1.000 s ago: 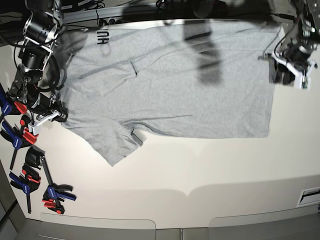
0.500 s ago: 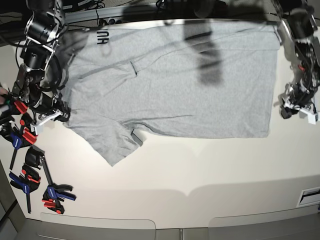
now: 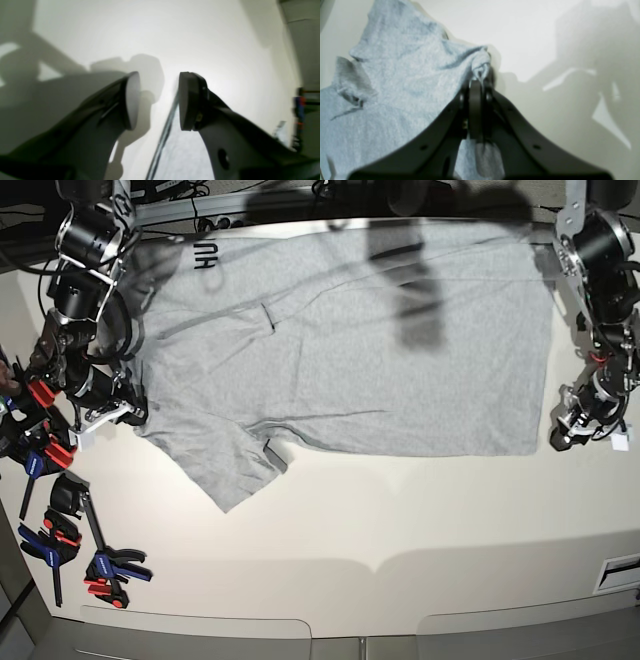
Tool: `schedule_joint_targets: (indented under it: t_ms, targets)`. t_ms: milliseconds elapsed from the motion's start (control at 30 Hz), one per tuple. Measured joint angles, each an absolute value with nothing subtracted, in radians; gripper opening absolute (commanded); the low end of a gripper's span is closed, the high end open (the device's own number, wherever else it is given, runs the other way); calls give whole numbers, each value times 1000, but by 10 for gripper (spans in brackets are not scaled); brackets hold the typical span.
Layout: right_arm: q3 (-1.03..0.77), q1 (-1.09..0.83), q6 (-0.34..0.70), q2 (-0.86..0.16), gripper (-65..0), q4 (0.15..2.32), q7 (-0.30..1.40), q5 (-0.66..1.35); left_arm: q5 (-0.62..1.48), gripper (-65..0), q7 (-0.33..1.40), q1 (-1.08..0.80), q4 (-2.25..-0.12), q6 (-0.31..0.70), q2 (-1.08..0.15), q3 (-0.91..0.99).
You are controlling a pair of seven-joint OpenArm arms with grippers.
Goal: Fold the T-shirt properly
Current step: 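Move the left gripper along the side edge toward the hem and grasp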
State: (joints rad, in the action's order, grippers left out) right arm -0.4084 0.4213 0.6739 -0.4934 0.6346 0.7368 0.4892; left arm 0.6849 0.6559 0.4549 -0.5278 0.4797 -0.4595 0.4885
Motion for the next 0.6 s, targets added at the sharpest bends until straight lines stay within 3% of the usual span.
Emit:
schedule_joint_targets:
  t_ms: [367, 600]
  targets:
    - [-408, 421, 674, -493, -650, 635, 736, 490, 701, -364, 677, 463, -499, 533, -406, 484]
    - [-408, 421, 674, -493, -650, 635, 736, 490, 704, -364, 661, 474, -504, 538, -407, 337]
